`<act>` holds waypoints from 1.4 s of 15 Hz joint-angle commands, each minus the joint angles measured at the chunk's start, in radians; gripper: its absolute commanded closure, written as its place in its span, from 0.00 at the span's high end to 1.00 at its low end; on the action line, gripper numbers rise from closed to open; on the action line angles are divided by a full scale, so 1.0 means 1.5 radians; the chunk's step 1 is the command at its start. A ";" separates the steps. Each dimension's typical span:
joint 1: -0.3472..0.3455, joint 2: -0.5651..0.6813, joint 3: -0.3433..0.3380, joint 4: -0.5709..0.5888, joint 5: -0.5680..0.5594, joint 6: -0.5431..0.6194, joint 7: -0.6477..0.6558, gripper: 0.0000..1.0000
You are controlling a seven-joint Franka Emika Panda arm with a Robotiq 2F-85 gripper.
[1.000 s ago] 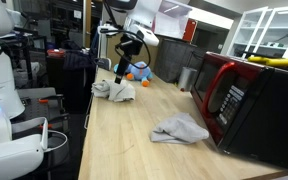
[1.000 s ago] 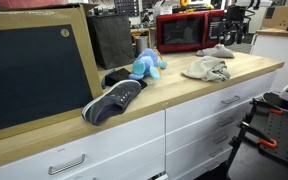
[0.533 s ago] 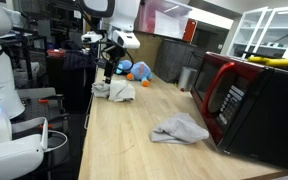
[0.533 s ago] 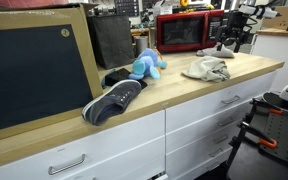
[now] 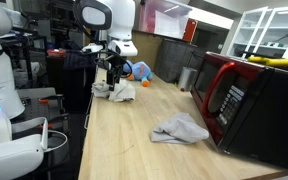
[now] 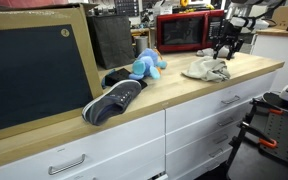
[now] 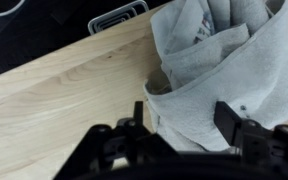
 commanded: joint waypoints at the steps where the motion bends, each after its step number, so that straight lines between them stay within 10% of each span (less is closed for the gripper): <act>1: -0.003 0.038 0.004 0.005 -0.005 0.041 0.025 0.42; 7: -0.002 0.072 0.001 0.010 -0.005 0.058 0.021 0.01; 21: -0.013 0.104 -0.007 0.337 0.016 -0.352 0.178 0.01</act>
